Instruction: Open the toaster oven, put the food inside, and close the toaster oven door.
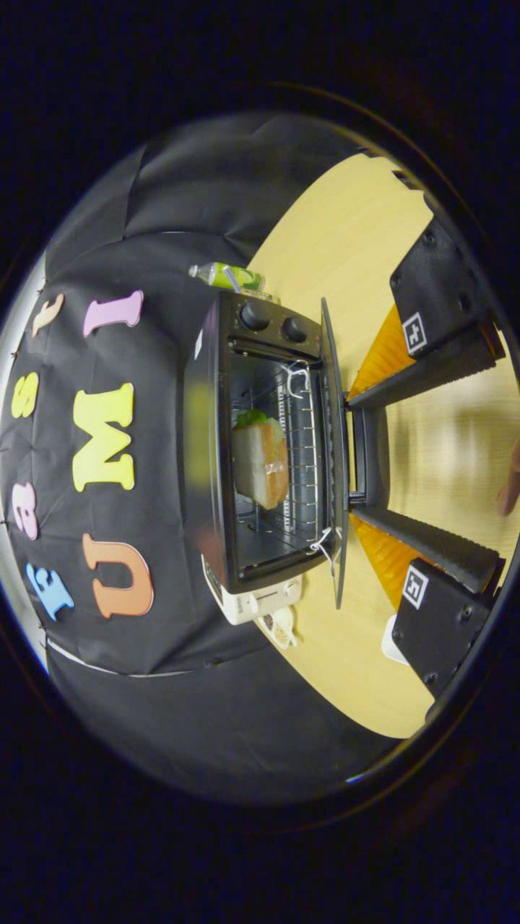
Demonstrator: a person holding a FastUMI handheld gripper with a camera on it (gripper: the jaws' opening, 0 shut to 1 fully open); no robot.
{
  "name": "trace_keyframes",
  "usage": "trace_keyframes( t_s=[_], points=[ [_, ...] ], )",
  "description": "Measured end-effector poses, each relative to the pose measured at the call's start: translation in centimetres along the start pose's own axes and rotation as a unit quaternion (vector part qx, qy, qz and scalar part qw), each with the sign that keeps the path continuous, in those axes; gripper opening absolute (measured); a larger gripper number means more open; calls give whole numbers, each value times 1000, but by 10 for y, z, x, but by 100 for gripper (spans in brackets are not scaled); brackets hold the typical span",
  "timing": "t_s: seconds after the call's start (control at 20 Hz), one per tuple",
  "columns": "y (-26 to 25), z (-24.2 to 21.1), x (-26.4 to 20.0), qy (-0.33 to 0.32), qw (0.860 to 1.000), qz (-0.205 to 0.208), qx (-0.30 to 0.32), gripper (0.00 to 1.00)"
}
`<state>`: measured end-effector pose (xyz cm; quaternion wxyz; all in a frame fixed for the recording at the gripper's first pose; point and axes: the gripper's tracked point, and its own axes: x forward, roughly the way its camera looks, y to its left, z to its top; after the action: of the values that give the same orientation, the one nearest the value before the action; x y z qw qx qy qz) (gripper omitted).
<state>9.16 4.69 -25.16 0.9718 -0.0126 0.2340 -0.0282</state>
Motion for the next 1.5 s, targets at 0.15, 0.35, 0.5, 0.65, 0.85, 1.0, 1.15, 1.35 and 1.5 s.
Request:
trace_keyframes(
  t_s=[0.15,0.35,0.5,0.65,0.85,1.0,1.15,1.35,1.5],
  points=[
    [2,17,4,-46,999,1,-12,91],
    [6,43,15,-98,995,17,-26,91],
    [13,45,12,-108,993,47,-3,91],
    [11,41,1,-97,994,52,0,91],
    [8,50,-30,-106,993,58,-1,91],
    [3,65,-67,-128,990,60,-8,91],
    [-3,81,-106,-143,988,65,-5,91],
    [-23,105,-158,-170,984,51,-4,91],
    [-42,119,-195,-186,982,24,-5,91]
  ],
)
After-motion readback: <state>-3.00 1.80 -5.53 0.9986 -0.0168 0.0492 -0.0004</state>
